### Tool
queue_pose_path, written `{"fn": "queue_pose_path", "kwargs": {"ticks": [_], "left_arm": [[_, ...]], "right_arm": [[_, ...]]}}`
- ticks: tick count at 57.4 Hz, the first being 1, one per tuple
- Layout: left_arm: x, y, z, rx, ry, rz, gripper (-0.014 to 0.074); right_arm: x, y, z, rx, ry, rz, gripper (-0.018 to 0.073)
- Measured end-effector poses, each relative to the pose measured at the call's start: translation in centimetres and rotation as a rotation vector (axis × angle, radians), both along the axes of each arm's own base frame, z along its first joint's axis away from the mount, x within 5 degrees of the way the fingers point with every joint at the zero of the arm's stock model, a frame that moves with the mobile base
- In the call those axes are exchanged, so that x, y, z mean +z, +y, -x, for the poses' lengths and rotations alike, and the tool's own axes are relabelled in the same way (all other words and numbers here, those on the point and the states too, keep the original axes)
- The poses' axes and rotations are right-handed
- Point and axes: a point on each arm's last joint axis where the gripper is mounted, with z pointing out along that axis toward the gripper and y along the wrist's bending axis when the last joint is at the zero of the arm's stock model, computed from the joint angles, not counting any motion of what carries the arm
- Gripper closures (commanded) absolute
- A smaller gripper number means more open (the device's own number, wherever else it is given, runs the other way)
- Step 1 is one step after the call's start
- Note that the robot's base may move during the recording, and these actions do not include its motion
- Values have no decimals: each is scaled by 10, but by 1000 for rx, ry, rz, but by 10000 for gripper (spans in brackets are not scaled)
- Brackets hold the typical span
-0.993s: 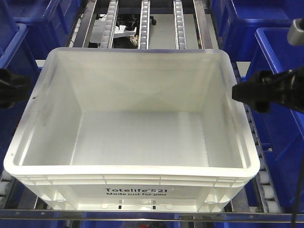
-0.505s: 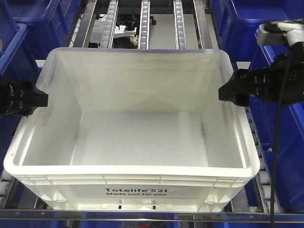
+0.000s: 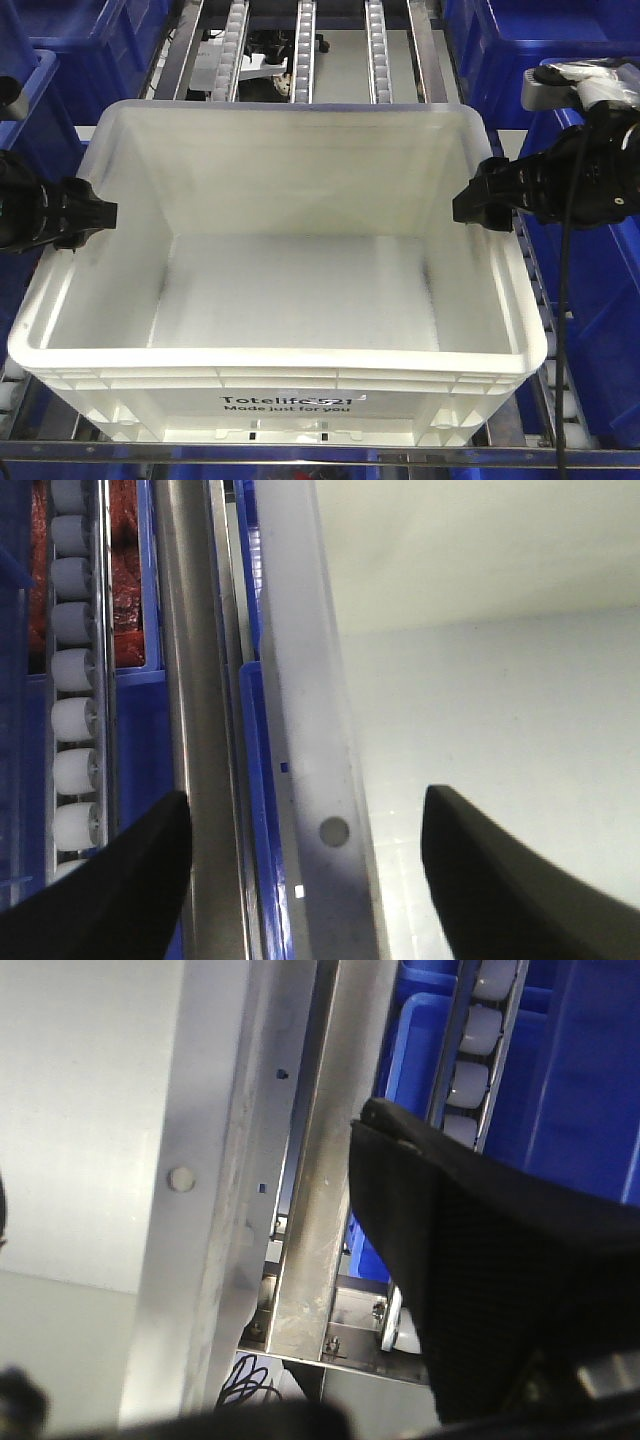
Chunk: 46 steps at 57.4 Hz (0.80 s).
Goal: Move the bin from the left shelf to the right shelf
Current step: 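Close left and right grippers on the white tote's opposite side rims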
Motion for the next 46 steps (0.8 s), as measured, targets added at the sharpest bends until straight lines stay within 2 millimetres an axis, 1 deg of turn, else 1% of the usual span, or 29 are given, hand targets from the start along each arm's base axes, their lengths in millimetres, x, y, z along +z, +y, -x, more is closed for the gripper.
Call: {"fn": "queue_pose_path", "kwargs": {"ticks": [20, 46], "left_arm": [[-8, -1, -6, 0, 30, -7, 121], [-7, -2, -7, -1, 12, -3, 128]], "right_arm": [[-18, 3, -17, 3, 36, 17, -29], [-45, 7, -35, 1, 111, 34, -29]]}}
